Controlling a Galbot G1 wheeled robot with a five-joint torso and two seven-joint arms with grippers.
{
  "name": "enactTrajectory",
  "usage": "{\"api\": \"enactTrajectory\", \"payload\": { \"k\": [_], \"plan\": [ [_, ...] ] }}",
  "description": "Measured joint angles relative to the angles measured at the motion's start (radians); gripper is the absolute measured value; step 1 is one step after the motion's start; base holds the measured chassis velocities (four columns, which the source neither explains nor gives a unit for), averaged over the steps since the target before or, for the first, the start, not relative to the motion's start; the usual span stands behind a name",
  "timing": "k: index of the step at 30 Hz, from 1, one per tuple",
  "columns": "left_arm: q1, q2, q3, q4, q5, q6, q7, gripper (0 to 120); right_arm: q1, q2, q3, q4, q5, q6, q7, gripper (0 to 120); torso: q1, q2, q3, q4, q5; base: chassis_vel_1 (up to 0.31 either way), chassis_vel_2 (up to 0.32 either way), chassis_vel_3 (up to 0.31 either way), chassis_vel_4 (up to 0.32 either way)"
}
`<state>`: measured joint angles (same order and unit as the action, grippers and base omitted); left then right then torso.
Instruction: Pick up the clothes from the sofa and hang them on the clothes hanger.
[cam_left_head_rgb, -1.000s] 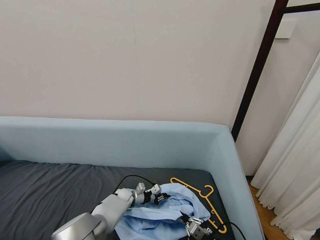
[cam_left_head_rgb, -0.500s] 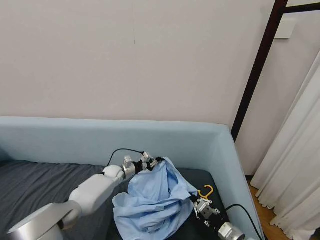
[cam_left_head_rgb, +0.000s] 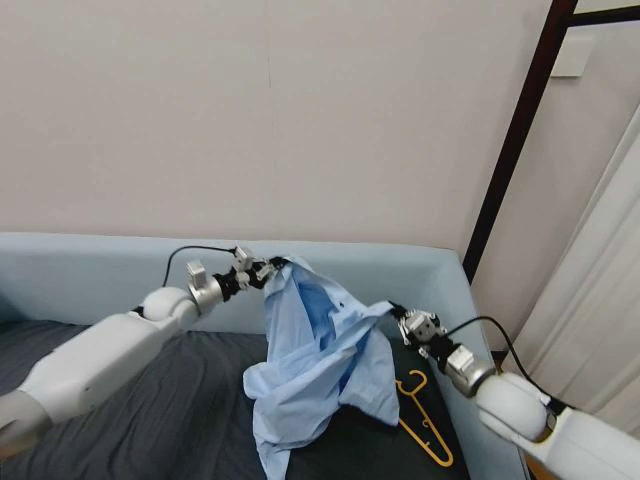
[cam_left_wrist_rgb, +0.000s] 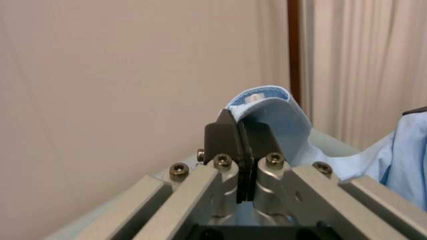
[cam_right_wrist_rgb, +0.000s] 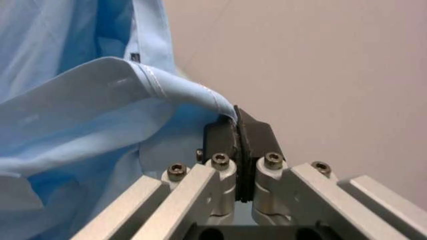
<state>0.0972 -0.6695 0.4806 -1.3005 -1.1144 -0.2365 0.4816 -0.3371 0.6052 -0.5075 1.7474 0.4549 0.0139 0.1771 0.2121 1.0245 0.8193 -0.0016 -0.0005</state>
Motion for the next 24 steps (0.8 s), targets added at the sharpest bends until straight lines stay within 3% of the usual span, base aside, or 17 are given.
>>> {"api": "enactTrajectory", "payload": {
  "k": [1,6,10,20,23,24],
  "plan": [
    [0.000,0.000,0.000,0.000,0.000,0.000,0.000,0,0.000,0.000,0.000,0.000,0.000,0.000,0.000,0,0.000,0.000,0.000,0.0000,0.0000,0.000,0.000,0.000,0.000],
    [-0.071,0.081,-0.034,-0.027,-0.045,0.032,-0.058,0,0.304,0.055,-0.191,-0.123,0.059,0.041,-0.038,0,0.000,0.000,0.000,0.0002,0.0002,0.000,0.000,0.000,0.000],
    [-0.114,0.113,-0.029,-0.056,-0.062,0.055,-0.098,0,0.432,0.121,-0.234,-0.248,0.052,0.096,-0.086,0,0.000,0.000,0.000,0.0001,0.0001,0.000,0.000,0.000,0.000],
    [-0.119,0.172,-0.052,-0.143,-0.065,0.081,-0.240,0,0.522,0.223,-0.225,-0.394,0.024,0.155,-0.124,0,0.000,0.000,0.000,0.0000,0.0003,0.000,0.000,0.000,0.000],
    [-0.025,0.252,-0.152,-0.262,-0.071,0.106,-0.316,0,0.520,0.202,-0.221,-0.365,0.023,0.165,-0.131,0,0.000,0.000,0.000,0.0000,-0.0003,0.000,0.000,0.000,0.000],
    [0.062,0.302,-0.251,-0.340,-0.071,0.117,-0.347,0,0.501,0.172,-0.221,-0.314,0.023,0.167,-0.135,0,0.000,0.000,0.000,0.0001,0.0003,0.000,0.000,0.000,0.000]
  ]
}}
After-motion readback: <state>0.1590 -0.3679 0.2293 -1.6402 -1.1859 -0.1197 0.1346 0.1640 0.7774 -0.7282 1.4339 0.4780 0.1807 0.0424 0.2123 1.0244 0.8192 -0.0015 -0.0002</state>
